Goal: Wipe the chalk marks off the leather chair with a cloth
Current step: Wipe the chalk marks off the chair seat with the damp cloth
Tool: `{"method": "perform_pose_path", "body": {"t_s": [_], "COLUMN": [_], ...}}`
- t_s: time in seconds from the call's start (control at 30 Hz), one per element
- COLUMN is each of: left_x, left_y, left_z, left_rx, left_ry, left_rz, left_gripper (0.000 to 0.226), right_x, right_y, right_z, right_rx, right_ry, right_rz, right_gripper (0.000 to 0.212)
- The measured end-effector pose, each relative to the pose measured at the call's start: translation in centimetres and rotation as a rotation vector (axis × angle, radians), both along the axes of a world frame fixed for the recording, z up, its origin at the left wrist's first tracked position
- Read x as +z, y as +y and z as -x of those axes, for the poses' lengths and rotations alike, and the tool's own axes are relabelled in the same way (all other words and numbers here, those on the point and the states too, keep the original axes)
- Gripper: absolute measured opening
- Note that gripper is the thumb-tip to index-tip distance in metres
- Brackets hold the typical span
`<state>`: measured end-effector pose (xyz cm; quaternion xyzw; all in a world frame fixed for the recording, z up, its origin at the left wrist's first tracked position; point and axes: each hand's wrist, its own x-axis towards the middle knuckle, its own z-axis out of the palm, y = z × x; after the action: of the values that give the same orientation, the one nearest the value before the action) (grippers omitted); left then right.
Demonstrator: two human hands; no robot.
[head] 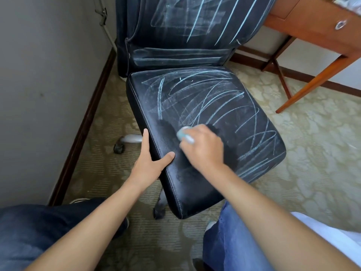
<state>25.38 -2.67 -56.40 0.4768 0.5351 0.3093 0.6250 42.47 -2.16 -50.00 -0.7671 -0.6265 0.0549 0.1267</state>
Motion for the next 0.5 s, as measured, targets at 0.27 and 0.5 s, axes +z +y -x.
{"method": "perform_pose_path", "body": {"t_s": [0.27, 0.5], "left_x": [-0.2, 0.1], "left_y": [-0.9, -1.8], "left_z": [-0.6, -2.4], "left_rx": [0.023, 0.142], "left_ry": [-0.036, -0.091], "left_rz": [0.051, 0.225], "left_gripper": [0.117, 0.087], "right_x": [0.5, -1.0], "right_y": [1.4, -1.7], "right_z": [-6.2, -0.5], "right_rx": [-0.154, 0.14], "right_ry": [-0.138, 0.025], "right_rz": [0.047, -0.024], "right_gripper": [0.029, 0.021]}}
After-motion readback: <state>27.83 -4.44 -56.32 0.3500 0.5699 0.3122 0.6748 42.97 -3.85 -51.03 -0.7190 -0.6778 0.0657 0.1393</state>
